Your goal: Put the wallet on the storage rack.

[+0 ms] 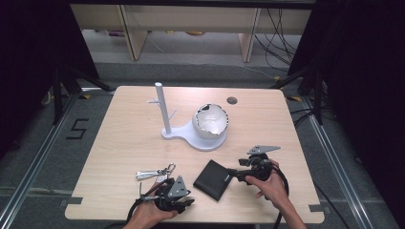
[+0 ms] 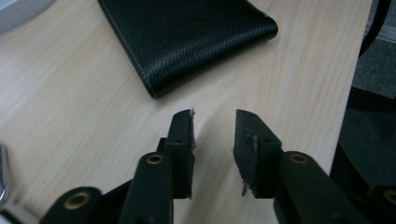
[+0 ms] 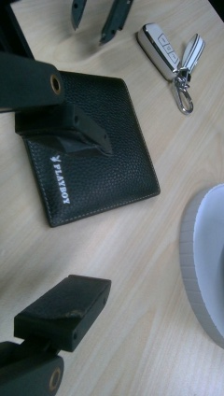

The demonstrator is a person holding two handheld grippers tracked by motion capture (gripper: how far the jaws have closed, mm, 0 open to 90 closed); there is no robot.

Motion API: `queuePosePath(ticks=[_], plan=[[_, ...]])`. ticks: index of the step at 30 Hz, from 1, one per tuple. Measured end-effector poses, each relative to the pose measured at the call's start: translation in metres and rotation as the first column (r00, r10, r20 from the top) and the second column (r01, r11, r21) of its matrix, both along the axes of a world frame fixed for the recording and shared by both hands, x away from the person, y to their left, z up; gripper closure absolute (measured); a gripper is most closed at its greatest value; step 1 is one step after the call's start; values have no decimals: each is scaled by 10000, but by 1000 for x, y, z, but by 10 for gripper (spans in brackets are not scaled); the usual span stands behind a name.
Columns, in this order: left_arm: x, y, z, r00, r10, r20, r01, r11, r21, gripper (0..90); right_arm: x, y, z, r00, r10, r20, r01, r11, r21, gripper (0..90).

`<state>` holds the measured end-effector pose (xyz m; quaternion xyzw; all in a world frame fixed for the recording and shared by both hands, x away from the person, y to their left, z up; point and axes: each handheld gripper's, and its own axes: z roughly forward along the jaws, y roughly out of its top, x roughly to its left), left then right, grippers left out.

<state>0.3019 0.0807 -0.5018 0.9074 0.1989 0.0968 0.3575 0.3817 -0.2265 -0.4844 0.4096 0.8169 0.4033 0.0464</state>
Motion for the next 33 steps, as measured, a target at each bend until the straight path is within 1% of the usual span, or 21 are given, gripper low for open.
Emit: queuePosePath(ticks=[1,2,8,9,10,12,13,14,15,16,17,19,21,23,25,26,28,30,31,32,33], plan=[[1,-3,0,10000,-50,76,50,10000,28,700,0,3,-1,9995,-56,-300,65,9995,301,313],[2,-5,0,9999,-138,56,138,9999,25,712,3,1,-2,9999,90,-141,-89,9999,59,326],[6,-17,2,9997,-261,24,262,9996,-52,749,12,8,-6,9986,255,-469,-243,9993,267,353],[6,-19,1,9999,-128,53,128,9999,-83,758,14,9,-7,9985,221,-501,-212,9996,183,358],[6,-20,2,9999,-139,15,140,9999,-51,765,16,11,-8,9977,341,-590,-327,9992,249,358],[7,-21,2,9997,-233,38,233,9997,-6,778,17,13,-8,9976,319,-613,-309,9994,179,360],[8,-24,1,9996,-284,89,284,9996,47,787,20,17,-10,9966,371,-730,-366,9993,75,361],[9,-26,1,9996,-275,4,275,9996,-20,799,22,18,-11,9964,463,-706,-457,9989,107,362],[9,-26,1,9995,-325,32,325,9995,29,810,22,20,-11,9962,410,-767,-404,9991,96,365],[10,-26,1,9994,-330,42,329,9994,138,818,23,21,-12,9951,538,-827,-519,9983,254,369],[11,-27,1,9992,-393,23,393,9991,134,829,23,22,-13,9956,418,-837,-402,9990,212,371],[12,-29,0,9995,-312,-11,312,9995,-4,844,26,25,-15,9936,593,-962,-576,9981,205,372],[12,-31,-1,9994,-347,-6,347,9994,-20,860,27,27,-17,9924,592,-1079,-574,9982,191,374],[14,-32,-1,9990,-453,47,452,9989,121,864,28,30,-18,9912,677,-1138,-655,9976,228,376],[15,-34,-2,9990,-458,-2,458,9989,75,875,28,32,-19,9917,621,-1128,-595,9979,265,377],[17,-34,-2,9980,-633,71,631,9976,300,877,29,33,-19,9900,700,-1225,-672,9974,268,377],[17,-36,-4,9988,-478,-52,479,9988,74,881,30,34,-20,9893,734,-1261,-709,9972,243,377],[17,-36,-4,9987,-513,-38,513,9986,87,885,30,35,-20,9888,686,-1323,-664,9976,208,379],[20,-34,-2,9969,-783,14,781,9955,545,885,30,35,-20,9888,686,-1323,-664,9976,208,379],[18,-36,-4,9990,-445,-41,446,9989,123,886,29,36,-20,9856,598,-1578,-555,9980,315,382],[18,-36,-4,9990,-435,-106,436,9990,71,886,31,36,-21,9876,742,-1380,-699,9969,361,383]])
